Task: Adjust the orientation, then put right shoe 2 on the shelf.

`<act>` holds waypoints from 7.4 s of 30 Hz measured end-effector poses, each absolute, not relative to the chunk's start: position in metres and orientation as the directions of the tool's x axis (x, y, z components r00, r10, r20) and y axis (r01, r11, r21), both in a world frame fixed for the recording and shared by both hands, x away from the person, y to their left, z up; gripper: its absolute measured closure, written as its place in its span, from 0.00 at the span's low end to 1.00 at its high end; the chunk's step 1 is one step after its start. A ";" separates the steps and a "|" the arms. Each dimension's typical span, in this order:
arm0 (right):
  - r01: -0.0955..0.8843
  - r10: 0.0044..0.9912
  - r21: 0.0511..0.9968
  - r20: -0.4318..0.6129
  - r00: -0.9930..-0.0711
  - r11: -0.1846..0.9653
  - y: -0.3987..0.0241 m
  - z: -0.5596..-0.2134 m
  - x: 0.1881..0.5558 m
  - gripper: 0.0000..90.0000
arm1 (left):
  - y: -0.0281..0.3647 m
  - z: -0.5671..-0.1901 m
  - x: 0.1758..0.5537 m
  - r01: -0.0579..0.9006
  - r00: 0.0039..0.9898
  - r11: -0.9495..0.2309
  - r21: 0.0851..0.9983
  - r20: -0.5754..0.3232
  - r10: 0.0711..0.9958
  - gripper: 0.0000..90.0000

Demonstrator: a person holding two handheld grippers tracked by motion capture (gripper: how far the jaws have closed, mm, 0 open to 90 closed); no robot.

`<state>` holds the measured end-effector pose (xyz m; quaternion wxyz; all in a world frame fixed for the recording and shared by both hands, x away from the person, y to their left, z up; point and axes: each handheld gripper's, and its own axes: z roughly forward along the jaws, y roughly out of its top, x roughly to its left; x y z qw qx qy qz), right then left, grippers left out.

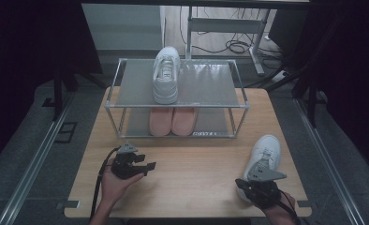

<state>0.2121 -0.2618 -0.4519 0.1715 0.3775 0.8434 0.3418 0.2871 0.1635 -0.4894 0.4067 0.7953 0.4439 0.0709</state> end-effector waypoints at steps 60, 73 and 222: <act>0.625 0.910 0.725 -0.007 -0.414 0.290 -0.378 -0.457 0.175 1.00 | 0.161 -0.493 0.289 0.657 0.595 -0.285 0.698 -0.248 0.764 0.44; 0.573 0.884 0.758 -0.008 -0.468 0.311 -0.372 -0.437 0.185 1.00 | 0.161 -0.493 0.289 0.659 0.595 -0.285 0.697 -0.251 0.764 0.44; 0.395 0.759 0.901 0.127 -0.639 0.182 -0.307 -0.352 0.272 0.91 | 0.164 -0.499 0.292 0.678 0.586 -0.276 0.681 -0.274 0.762 0.43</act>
